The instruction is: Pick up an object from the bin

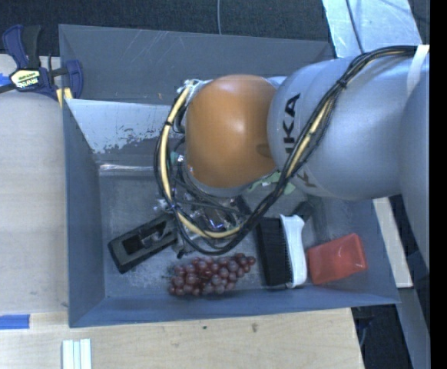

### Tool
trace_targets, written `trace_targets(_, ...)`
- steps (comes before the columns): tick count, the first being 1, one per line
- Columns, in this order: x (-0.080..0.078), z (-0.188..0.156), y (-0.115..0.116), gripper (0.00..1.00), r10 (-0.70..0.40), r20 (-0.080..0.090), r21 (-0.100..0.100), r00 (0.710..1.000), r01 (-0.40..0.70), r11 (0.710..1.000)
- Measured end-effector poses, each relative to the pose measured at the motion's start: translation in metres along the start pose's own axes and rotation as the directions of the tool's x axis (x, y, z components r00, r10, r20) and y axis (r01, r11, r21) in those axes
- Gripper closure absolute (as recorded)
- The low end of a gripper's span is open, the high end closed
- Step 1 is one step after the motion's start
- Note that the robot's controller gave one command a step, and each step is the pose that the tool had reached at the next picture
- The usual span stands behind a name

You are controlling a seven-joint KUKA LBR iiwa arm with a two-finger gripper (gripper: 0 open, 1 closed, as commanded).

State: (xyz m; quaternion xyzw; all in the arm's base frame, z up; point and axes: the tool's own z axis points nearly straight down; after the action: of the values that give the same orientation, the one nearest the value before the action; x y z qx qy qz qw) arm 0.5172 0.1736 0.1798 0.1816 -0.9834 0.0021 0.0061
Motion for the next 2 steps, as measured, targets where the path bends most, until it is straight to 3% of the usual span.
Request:
trace_targets(1,0.001,-0.016,0.0,1.0,-0.003,0.001,0.0,1.0,0.003,1.0)
trace_targets(2,-0.001,-0.043,-0.008,1.0,-0.008,0.015,0.0,1.0,0.008,1.0)
